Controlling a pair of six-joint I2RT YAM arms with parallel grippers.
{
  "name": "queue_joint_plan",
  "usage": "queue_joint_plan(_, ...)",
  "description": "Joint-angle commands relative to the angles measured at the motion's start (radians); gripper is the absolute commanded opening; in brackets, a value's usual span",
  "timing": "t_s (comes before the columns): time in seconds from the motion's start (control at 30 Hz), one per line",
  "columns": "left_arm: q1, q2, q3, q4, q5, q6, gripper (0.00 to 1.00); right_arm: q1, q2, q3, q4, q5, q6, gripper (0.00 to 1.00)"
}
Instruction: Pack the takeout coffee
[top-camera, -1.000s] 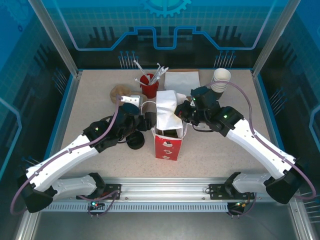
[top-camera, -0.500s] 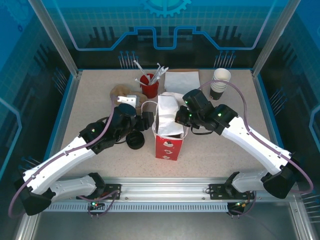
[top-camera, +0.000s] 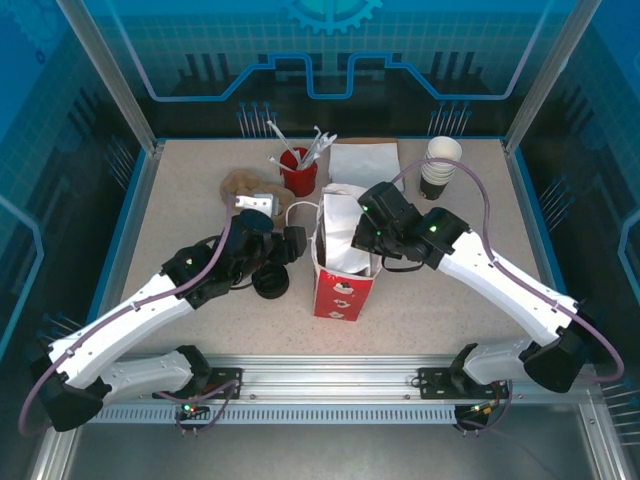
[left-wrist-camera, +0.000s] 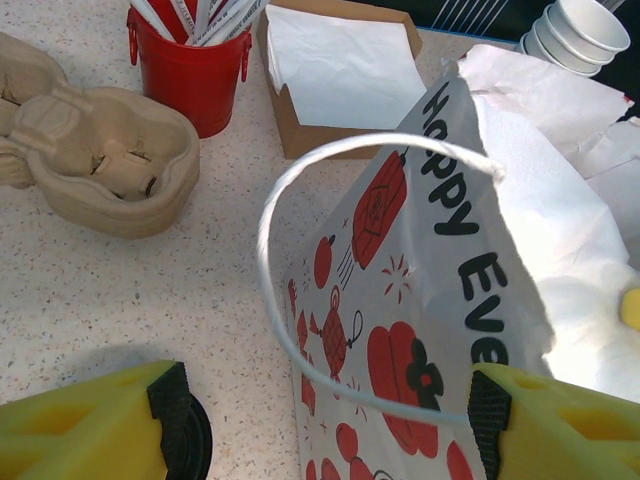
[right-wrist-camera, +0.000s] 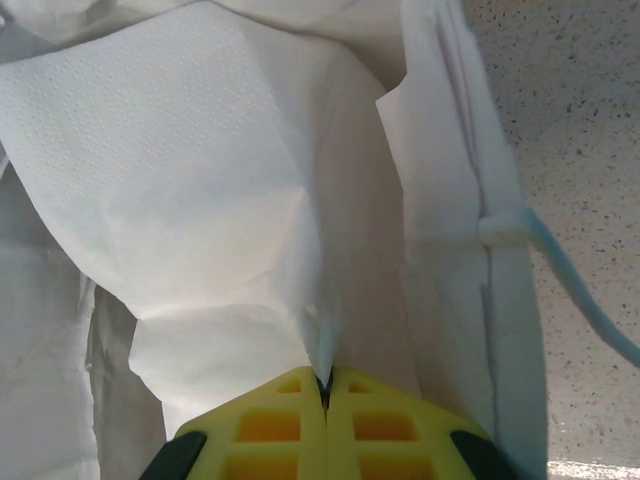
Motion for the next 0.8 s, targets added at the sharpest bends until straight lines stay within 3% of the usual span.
queue_joint_plan(0.0, 0.010, -0.029, -0.021, 0.002, 0.001, -0.010, 0.76, 0.026, 0.034, 0.051, -0.047, 0.064, -0.005, 0.00)
queue_joint_plan(0.77, 0.018, -0.040, -0.057, 0.018, 0.010, -0.019, 0.76, 0.105, 0.100, 0.080, -0.053, 0.121, -0.046, 0.00)
